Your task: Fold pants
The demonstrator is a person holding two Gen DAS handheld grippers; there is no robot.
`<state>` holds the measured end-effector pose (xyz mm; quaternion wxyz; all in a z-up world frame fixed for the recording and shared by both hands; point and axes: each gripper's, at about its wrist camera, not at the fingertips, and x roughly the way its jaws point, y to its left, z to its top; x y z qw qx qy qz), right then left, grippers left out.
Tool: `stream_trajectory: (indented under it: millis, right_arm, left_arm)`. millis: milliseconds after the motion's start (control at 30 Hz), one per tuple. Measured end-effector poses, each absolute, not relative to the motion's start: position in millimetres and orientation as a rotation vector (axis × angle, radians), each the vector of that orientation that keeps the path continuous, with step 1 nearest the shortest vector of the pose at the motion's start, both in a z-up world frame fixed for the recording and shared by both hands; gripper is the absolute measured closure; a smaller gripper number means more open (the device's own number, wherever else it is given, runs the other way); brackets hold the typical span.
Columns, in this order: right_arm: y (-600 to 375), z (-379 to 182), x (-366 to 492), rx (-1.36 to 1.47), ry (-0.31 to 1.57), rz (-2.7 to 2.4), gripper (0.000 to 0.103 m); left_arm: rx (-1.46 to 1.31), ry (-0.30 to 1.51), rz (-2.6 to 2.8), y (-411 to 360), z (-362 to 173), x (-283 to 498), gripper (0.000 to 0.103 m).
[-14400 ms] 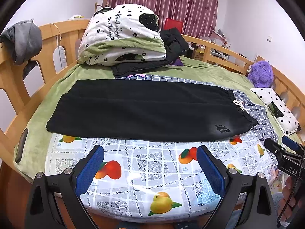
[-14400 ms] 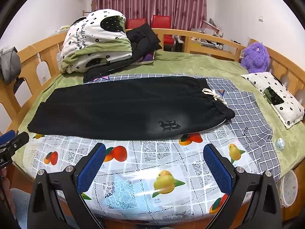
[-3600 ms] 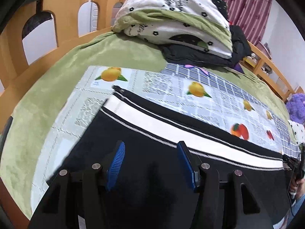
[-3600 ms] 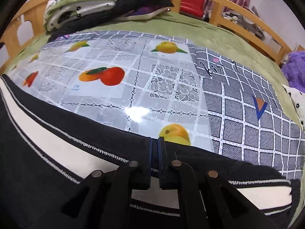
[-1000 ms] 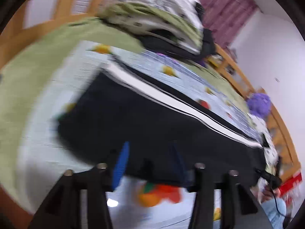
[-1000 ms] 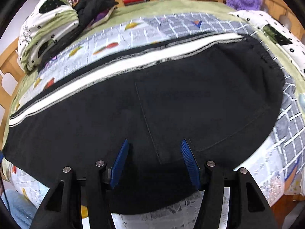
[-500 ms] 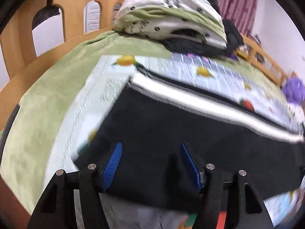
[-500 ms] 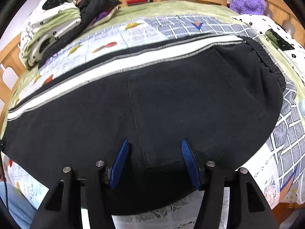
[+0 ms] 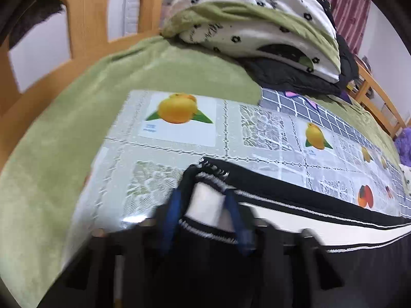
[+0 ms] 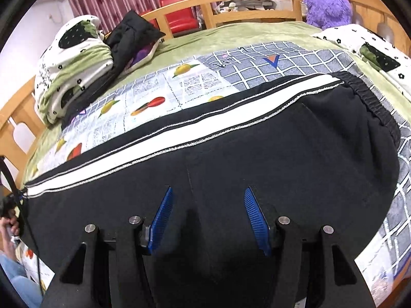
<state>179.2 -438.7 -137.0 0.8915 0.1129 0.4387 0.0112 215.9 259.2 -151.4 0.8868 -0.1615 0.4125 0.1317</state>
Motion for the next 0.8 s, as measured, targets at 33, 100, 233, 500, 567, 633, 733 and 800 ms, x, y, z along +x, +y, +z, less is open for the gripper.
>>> stream_trajectory:
  millis: [33,100,233,500,567,633,733,800]
  right_arm:
    - [-437.5,-137.5,179.7,0.238,0.911,0.024,0.045]
    - [-433.2,-137.3,179.6,0.22,0.914,0.022,0.045]
    - [-426.4,-140.4,178.4,0.205,0.919,0.022,0.045]
    - [-423.4,-161.3,172.1,0.156,0.989,-0.012,0.047]
    - [-424.8,-152.6,165.7,0.185,0.975,-0.001,0.047]
    - [-425.4,-141.2,160.5,0.199,0.955,0.004,0.047]
    - [-421.1,-124.3,156.6,0.176,0.945,0.002,0.047]
    - [-416.9,-113.2,155.0,0.163,0.938,0.006,0.047]
  left_arm:
    - [-0.335,0.826,0.278,261.7,-146.5,215.8,0.092]
    - [-0.321,0.769,0.276,265.3,-136.0,216.6,0.092]
    - [-0.29,0.863,0.326,262.6,-150.0,230.5,0.087]
    - [-0.228,0.841,0.313,245.9,-122.7,162.2,0.054]
    - [-0.265,0.84,0.317,247.0,-123.1,133.1,0.049]
    - [-0.342,0.832,0.311,250.9,-127.0,99.6,0.048]
    - [-0.505,0.834,0.296,258.0,-142.2,56.6,0.048]
    - [-0.585,0.841,0.269,259.1,-154.8,41.4,0.048]
